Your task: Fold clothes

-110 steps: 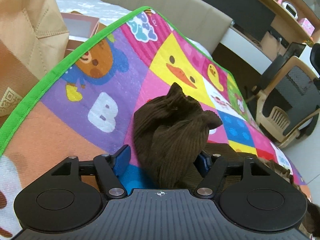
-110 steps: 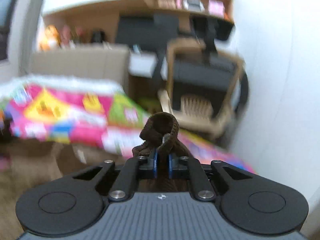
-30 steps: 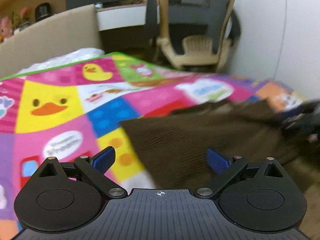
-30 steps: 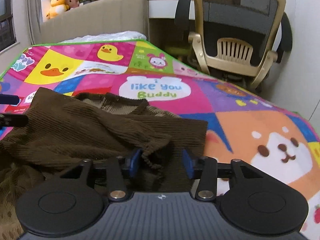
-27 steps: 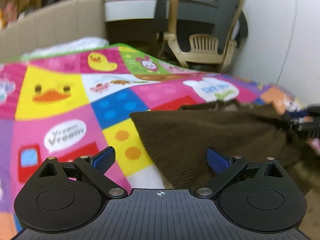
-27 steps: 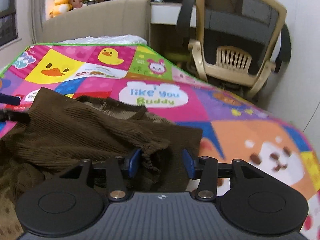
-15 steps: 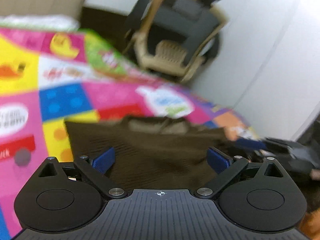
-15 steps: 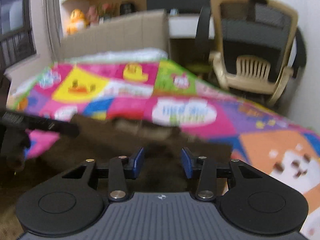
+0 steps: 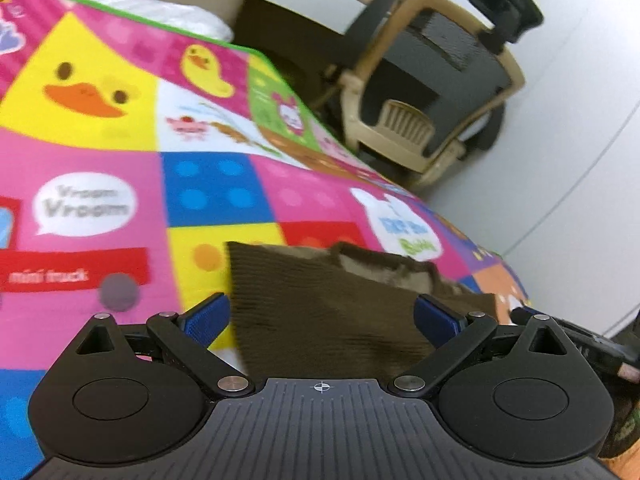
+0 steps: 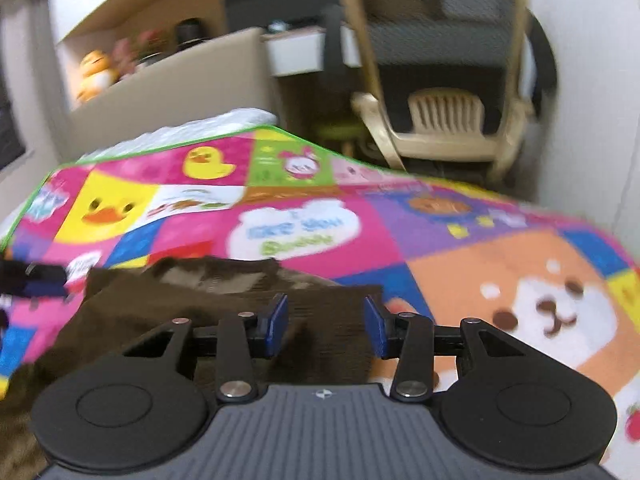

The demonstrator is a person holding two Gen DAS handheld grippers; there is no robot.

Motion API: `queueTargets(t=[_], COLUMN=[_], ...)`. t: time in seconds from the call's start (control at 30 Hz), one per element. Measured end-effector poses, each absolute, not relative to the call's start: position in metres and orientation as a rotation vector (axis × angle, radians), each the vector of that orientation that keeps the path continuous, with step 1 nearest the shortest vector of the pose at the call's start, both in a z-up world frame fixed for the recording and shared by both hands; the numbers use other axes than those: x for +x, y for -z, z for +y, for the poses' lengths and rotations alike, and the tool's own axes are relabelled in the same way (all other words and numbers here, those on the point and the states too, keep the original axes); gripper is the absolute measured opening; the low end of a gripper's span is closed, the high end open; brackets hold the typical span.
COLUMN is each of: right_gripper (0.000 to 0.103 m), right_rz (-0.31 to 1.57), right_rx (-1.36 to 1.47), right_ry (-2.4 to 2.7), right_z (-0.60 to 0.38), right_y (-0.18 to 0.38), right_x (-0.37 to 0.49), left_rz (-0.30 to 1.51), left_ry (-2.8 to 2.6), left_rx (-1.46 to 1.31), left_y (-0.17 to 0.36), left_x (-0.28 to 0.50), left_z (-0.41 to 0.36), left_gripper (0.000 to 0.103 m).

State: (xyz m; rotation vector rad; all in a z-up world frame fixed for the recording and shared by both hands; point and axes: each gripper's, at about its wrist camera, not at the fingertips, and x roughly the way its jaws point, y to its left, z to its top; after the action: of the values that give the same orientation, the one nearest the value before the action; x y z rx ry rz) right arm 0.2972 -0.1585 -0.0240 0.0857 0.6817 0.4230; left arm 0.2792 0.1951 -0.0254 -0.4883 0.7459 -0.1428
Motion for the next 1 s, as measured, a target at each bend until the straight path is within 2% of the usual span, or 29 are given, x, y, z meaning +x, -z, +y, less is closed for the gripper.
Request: queueTargets(t=[0.13,0.23,0.27,0.33,0.5,0.77,0.83,0.9,0.93,0.97,1.0], right_gripper=[0.043,0.042,0.039,0.011,0.008,0.008,0.002,0.002,0.002,0.002,0.002], right_rz=[0.756,0.747,0.737,0.714,0.612,0.536,0.53,0.537,0.537,0.535,0.531], right_rx=[0.194,0.124,0.105,0.096,0.162,0.23,0.243,0.261,0.263,0.259,0.253], right_ry=[-0.546,-0.559,-0.562,-0.567,-0.615,-0.788,-0.83,-0.857,-0.862,-0.863,-0.861], right_z=[-0.161,-0.145,-0.141,-0.135,-0.134,-0.125,-0.121,-0.118,-0.116,-0.114,-0.111], right_y=[0.046,0.05,0.049,0.042,0.004,-0.054,-0.065,-0.072,-0.074,-0.076,-0.078], right_x=[0.298,0.287,0.283,0.278,0.265,0.229,0.221,0.217,0.216,0.214,0.213], left_rz=[0.753,0.734,0.714,0.673,0.521,0.261,0.207,0.168,0.151,0.149,0.151], left_ry=[0.158,0.214,0.24,0.292,0.367,0.343,0.31,0.266,0.241,0.214,0.197], left_rx=[-0.484,-0.385,-0.327,-0.211,0.116,0.512,0.592,0.624,0.633,0.631,0.614], left_y=[0.028,0.022,0.018,0.008,-0.006,0.009,0.014,0.017,0.018,0.017,0.014], left_x=[0.271,0.264,0.26,0.252,0.225,0.198,0.193,0.193,0.194,0.196,0.198], left_z=[0.196,0.178,0.166,0.142,0.069,-0.019,-0.032,-0.036,-0.037,-0.035,-0.03], left_gripper=[0.101,0.101,0.101,0.101,0.101,0.101,0.101,0.091,0.059,0.036,0.029])
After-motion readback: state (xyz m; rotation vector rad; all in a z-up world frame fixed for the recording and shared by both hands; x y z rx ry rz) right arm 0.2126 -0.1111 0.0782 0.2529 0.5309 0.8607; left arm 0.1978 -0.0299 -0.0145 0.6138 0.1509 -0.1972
